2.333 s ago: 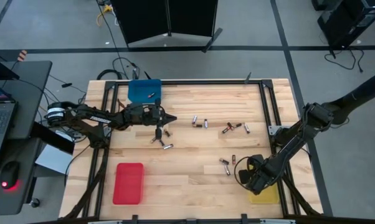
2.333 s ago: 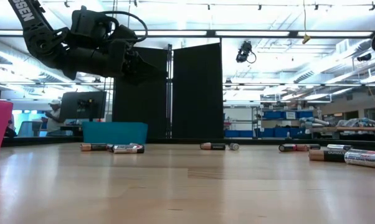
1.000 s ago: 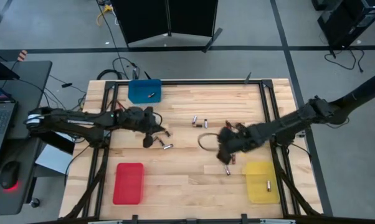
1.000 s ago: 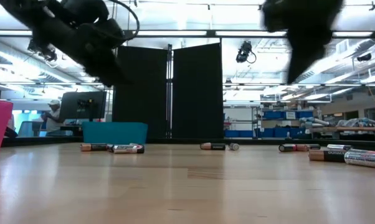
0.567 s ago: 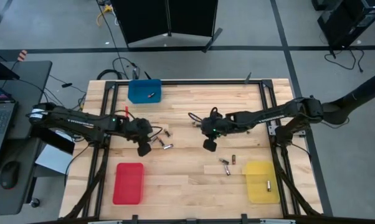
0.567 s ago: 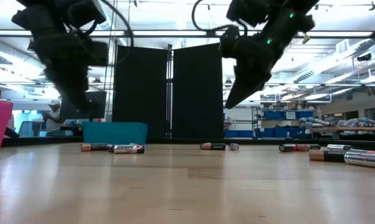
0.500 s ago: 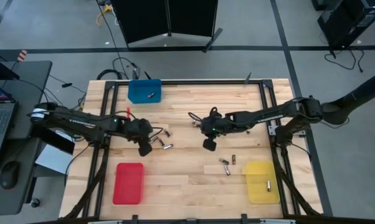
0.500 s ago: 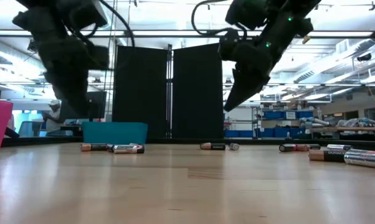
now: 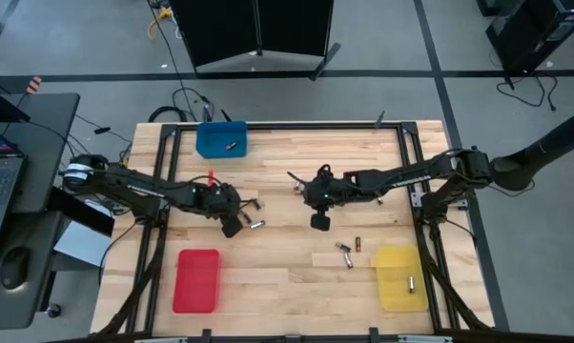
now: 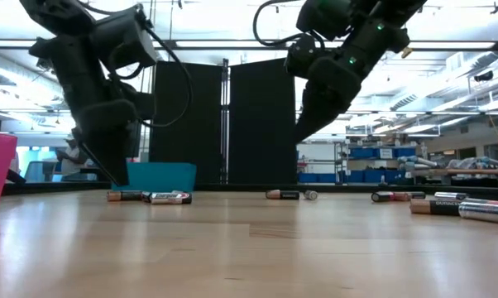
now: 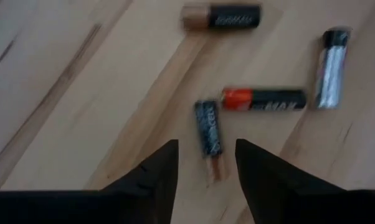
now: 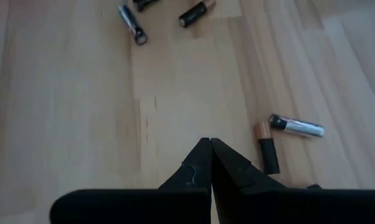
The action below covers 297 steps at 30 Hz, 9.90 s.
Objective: Sort batteries
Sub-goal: Put the brown battery into the red bin, then put the silver battery into the yellow bin
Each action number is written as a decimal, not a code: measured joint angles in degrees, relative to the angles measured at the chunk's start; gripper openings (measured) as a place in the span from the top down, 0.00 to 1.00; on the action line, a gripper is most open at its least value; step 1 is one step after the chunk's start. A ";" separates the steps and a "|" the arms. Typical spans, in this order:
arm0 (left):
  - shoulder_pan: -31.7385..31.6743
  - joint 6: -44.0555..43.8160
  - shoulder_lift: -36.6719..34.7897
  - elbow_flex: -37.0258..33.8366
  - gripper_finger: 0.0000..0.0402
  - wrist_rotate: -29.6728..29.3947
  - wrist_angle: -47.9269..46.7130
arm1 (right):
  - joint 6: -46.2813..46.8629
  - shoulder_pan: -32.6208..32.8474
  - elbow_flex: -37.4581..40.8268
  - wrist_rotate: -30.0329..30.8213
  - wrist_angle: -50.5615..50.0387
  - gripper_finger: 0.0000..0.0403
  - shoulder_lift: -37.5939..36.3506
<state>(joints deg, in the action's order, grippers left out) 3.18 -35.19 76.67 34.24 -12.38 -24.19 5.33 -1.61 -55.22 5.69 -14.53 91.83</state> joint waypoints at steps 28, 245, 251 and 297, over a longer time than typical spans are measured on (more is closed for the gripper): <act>-0.06 0.82 4.01 -4.39 0.88 -2.12 6.09 | -0.81 -0.13 0.00 -0.90 1.93 0.98 0.02; -15.93 42.54 3.60 -12.94 0.99 37.09 77.01 | 39.50 -19.95 21.69 -2.16 -33.33 0.69 -19.82; -15.93 42.57 3.60 -12.94 0.99 37.08 77.01 | 40.10 -19.95 26.07 -2.12 -30.77 0.69 -19.95; -15.93 40.67 3.58 -12.98 0.99 17.40 78.88 | 100.44 26.82 -3.78 -23.13 -53.68 0.86 -24.39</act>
<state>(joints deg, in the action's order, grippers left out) -12.75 5.48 80.25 21.26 5.02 54.68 105.77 25.21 -59.00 -17.44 -68.21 67.44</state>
